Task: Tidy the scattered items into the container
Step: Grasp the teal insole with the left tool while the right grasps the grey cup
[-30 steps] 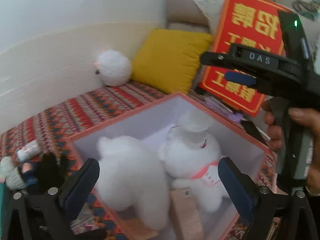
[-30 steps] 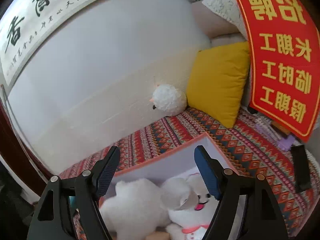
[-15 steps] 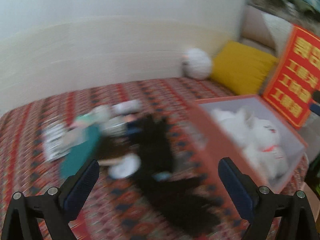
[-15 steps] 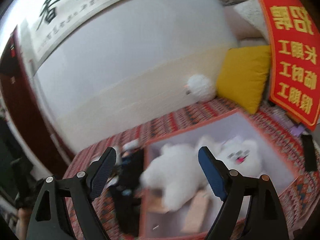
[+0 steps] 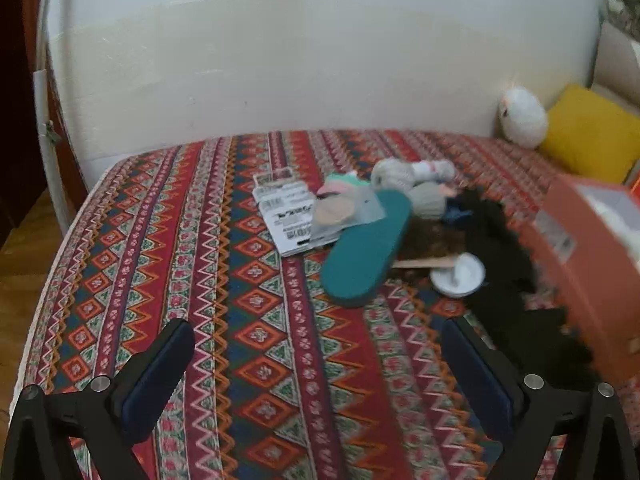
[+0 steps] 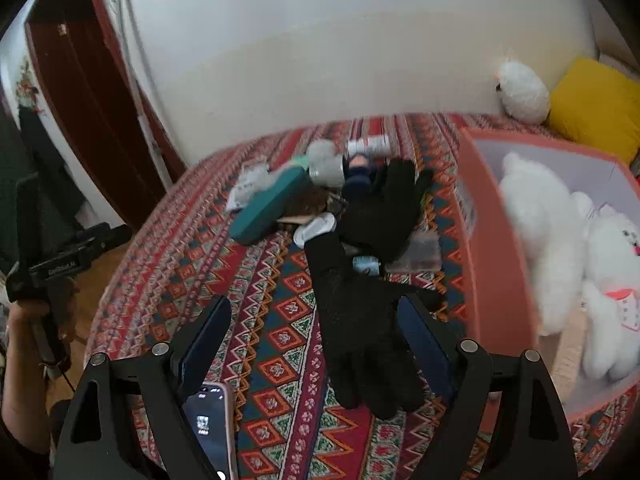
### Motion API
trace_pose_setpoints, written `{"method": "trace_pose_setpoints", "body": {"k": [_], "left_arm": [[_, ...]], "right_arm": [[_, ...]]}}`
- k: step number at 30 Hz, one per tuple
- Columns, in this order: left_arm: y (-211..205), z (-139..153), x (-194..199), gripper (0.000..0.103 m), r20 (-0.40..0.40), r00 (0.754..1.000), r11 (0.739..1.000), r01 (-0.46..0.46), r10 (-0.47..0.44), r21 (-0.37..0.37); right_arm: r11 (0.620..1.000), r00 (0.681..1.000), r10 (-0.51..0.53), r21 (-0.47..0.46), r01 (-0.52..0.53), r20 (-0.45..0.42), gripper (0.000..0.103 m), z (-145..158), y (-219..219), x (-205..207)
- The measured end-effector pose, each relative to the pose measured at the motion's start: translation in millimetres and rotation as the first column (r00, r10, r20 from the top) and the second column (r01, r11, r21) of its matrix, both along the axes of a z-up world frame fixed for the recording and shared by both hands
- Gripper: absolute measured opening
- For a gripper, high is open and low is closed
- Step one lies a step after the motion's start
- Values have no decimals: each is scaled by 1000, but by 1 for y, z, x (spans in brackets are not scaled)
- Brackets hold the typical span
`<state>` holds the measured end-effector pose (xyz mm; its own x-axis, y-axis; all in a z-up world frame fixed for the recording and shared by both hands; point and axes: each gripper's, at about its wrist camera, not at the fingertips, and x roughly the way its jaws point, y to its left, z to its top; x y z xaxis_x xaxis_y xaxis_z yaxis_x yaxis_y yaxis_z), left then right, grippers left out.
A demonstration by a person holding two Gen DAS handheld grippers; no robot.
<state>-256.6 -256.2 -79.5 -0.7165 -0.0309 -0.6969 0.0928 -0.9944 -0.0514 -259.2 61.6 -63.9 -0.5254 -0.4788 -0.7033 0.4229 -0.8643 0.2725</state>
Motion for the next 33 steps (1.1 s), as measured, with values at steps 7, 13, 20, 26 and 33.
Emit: {"method": "trace_pose_setpoints", "body": {"k": [7,13,20,26,33], "left_arm": [[39,-49,-76,101,59,987,978,159,-153,-133],[68,-85,-131,101,114,974,951,219,-198,-218],[66,-111,-171,101,133,974,962,205,-183,-182],[53,-118,-185,76,133,975,979,187,-175,-77],[39,-108,-134,75,133,980,989,150,-149,1]], "right_arm": [[989,988,-107,-90,117,109,88,-18,3,-68],[975,981,-117,-168,143,158,86,-27,-28,-157],[984,974,-111,-112,135,200,85,-67,-86,-263],[996,978,-79,-21,85,195,10,-89,-119,-292],[993,988,-40,-102,56,146,0,-55,-98,-249]]}}
